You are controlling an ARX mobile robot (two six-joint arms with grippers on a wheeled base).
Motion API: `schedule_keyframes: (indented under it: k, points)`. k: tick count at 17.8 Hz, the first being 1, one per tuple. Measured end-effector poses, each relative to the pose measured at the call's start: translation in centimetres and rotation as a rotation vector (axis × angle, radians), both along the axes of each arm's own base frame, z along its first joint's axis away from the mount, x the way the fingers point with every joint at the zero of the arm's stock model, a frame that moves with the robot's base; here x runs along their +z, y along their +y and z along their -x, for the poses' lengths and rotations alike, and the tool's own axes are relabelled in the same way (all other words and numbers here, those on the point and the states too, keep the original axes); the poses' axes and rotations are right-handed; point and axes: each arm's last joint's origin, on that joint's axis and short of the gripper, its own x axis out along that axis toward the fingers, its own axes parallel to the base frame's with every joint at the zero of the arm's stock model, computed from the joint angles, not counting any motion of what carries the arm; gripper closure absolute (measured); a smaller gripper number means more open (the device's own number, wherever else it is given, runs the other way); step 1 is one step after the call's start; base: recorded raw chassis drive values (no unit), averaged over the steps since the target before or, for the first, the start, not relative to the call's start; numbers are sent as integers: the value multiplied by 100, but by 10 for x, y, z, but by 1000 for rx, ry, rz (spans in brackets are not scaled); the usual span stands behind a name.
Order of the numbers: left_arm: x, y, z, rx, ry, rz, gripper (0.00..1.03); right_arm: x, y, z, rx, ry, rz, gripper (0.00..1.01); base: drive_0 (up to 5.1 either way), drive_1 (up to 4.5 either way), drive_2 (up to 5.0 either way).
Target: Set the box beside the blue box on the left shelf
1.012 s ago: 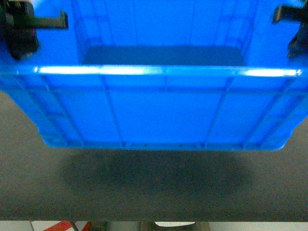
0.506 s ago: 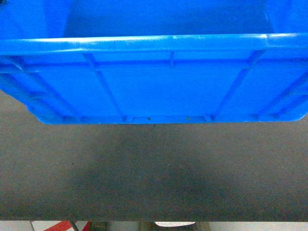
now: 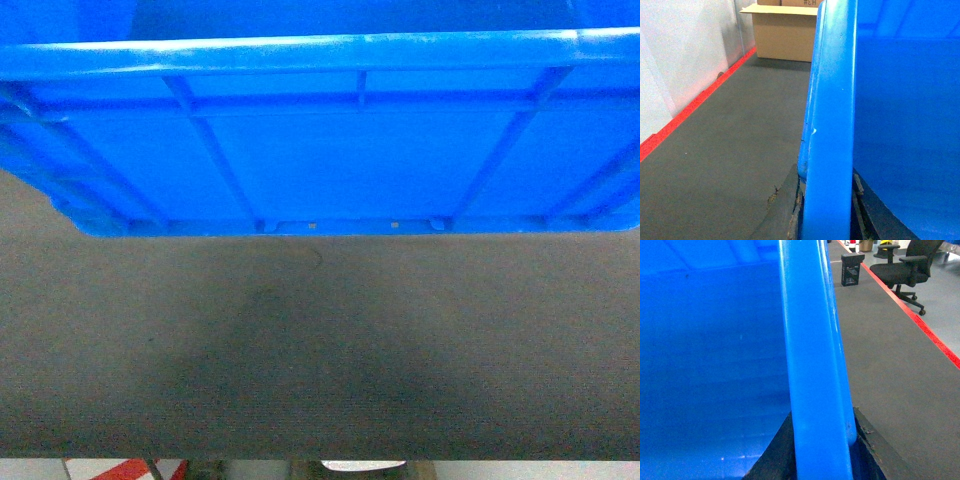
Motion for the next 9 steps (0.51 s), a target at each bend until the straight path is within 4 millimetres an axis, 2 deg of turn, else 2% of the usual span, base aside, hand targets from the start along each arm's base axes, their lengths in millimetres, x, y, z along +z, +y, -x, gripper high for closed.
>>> schedule_keyframes:
  k: [9]
  points:
    - [0, 1, 0, 3, 0, -6, 88, 0, 1, 0, -3, 0, 2, 79, -194, -194, -194]
